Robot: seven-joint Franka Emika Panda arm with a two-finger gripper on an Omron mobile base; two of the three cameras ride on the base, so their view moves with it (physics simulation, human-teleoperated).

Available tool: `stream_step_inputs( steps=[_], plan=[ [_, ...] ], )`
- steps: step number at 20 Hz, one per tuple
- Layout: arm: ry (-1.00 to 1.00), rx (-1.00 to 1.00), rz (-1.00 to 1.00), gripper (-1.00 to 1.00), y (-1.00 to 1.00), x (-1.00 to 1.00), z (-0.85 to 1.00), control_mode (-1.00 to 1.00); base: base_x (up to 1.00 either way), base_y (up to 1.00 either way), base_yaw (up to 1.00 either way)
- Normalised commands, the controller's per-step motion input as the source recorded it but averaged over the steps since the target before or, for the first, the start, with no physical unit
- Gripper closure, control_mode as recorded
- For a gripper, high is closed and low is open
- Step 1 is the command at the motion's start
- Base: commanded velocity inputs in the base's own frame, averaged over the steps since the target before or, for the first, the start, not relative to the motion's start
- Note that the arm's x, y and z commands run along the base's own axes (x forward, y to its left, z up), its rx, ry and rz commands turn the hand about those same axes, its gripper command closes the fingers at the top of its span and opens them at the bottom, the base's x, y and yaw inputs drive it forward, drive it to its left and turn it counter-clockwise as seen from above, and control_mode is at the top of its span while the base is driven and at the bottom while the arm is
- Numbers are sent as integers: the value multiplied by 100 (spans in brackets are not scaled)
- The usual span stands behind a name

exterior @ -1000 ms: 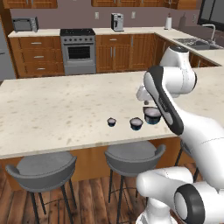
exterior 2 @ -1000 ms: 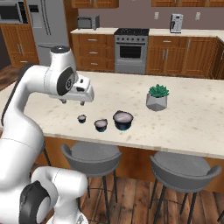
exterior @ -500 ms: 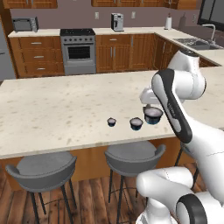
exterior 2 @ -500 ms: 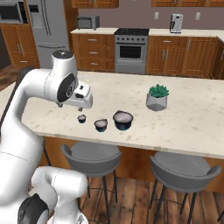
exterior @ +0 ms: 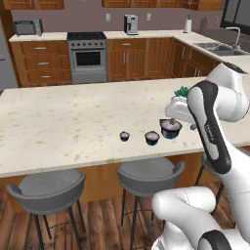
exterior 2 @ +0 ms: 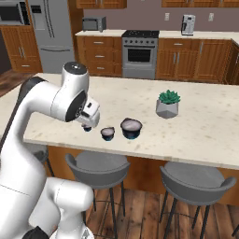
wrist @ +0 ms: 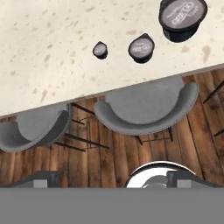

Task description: Stack the yogurt containers by placing the smaller containers on top of the larger containers.

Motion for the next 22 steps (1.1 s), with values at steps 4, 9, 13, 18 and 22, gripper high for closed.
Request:
stream_step_inputs(
  steps=[4,9,13,18,22],
  plan=[
    [0,4,-27,-100,-1,-25,-9,-100,0,0,0],
    [0,0,-28,-100,0,-12,-19,-100,0,0,0],
    [0,1,-20,-100,-13,-1,-25,-100,0,0,0],
    [0,7,-17,-100,-20,-2,-22,-100,0,0,0],
    [0,15,-5,-100,-14,0,-3,-100,0,0,0]
  ],
)
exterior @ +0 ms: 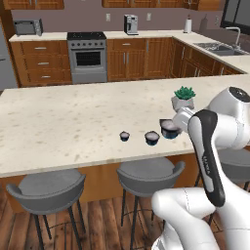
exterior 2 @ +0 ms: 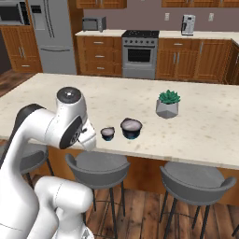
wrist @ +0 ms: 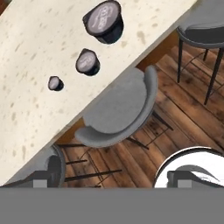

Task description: Stack the yogurt containers by placing the smaller containers on top of the larger containers.

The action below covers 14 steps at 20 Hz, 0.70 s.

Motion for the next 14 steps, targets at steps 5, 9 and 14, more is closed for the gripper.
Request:
stream_step_inputs(
  steps=[5,9,14],
  plan=[
    [0,7,0,-100,-4,4,0,-100,0,0,0],
    [0,0,0,-100,0,0,0,-100,0,0,0],
    [0,-1,0,-100,5,1,0,-100,0,0,0]
  ],
)
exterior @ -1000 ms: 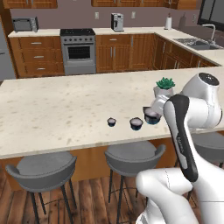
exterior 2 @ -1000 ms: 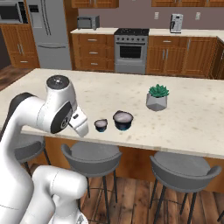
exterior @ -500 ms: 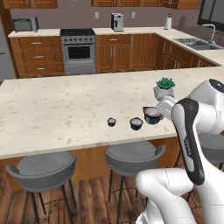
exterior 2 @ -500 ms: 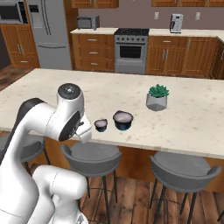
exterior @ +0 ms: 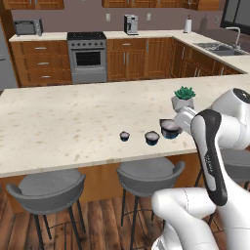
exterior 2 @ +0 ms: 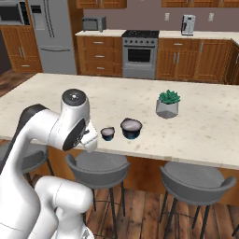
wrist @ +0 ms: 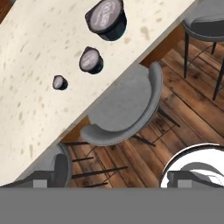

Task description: Stack the yogurt containers by placing the smaller containers on top of the larger containers.

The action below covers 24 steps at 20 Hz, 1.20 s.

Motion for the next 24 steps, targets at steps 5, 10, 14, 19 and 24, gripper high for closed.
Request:
stream_step_inputs(
  steps=[5,10,14,19,24],
  plan=[
    [-2,-1,0,-100,18,26,-8,-100,0,0,0],
    [-1,0,0,-100,22,43,-18,-100,0,0,0],
    [-3,0,0,-100,1,38,-30,-100,0,0,0],
    [0,0,0,-100,-4,6,-19,-100,0,0,0],
    [0,0,0,-100,-5,0,-7,-100,0,0,0]
  ],
)
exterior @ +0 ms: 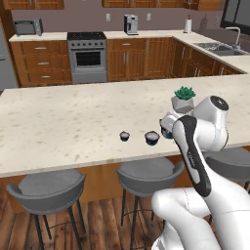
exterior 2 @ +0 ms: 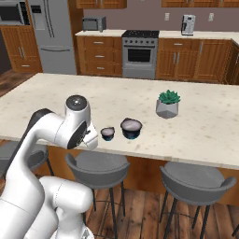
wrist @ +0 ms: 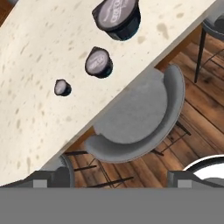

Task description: Stack the yogurt containers by placing the smaller containers on top of the larger containers.

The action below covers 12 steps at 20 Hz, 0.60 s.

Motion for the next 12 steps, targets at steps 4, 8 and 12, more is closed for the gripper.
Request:
stream_step_inputs(
  steps=[4,8,12],
  plan=[
    [0,0,-4,-100,0,3,0,-100,0,0,0],
    [0,0,-10,-100,0,19,0,-100,0,0,0],
    [0,0,-11,-100,0,31,-8,-100,0,0,0]
  ],
)
